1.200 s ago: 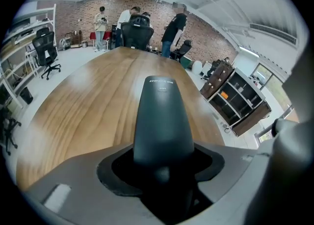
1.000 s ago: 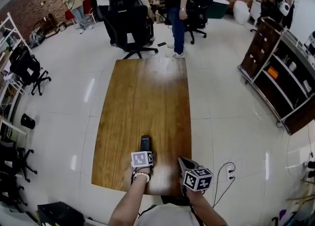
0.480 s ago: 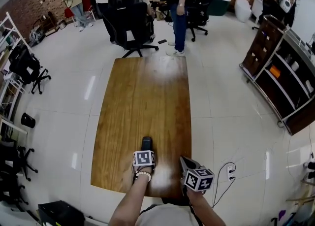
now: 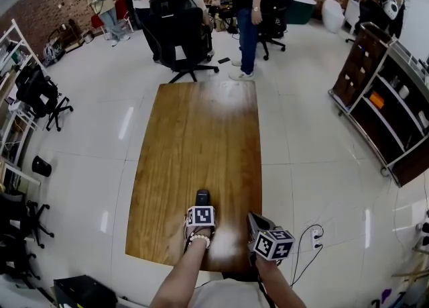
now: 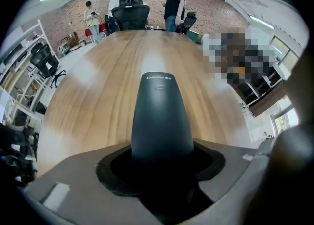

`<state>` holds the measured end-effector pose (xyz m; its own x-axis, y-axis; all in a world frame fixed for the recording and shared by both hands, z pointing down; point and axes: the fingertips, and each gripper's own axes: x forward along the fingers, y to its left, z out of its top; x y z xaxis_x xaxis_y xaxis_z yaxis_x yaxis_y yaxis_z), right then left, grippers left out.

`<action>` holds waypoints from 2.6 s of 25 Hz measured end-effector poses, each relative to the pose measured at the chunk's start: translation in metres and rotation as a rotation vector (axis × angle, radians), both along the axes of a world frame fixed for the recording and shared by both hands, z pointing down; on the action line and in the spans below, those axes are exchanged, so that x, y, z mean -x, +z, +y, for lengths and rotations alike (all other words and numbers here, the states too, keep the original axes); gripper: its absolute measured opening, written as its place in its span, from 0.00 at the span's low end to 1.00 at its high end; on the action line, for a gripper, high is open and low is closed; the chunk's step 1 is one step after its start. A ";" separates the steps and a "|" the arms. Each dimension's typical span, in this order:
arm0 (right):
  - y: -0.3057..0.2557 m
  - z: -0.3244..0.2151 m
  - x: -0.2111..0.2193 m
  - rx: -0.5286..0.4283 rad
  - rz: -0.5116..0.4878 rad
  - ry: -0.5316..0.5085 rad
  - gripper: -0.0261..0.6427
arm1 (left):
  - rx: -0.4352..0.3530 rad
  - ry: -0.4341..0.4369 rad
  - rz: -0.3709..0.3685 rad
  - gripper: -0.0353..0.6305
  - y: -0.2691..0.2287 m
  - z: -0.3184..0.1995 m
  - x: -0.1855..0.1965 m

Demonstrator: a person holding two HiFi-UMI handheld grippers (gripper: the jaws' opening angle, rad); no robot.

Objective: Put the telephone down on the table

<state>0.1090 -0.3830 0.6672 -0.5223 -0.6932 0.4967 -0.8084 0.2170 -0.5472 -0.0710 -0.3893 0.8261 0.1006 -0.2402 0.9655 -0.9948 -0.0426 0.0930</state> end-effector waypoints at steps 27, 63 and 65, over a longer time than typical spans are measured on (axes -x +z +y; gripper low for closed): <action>-0.015 0.004 0.000 -0.044 0.009 0.003 0.06 | -0.186 -0.085 0.094 0.68 -0.049 0.002 0.011; -0.064 0.203 0.084 -0.187 0.128 -0.128 0.06 | -0.716 -0.057 0.400 0.05 -0.209 0.202 0.047; -0.067 0.222 0.082 -0.189 0.128 -0.109 0.06 | -0.715 -0.042 0.404 0.05 -0.210 0.221 0.045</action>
<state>0.0273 -0.1605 0.5998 -0.5401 -0.7233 0.4301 -0.8347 0.3955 -0.3831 -0.1163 -0.1686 0.6160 0.3845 -0.7948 0.4694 -0.8926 -0.1904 0.4087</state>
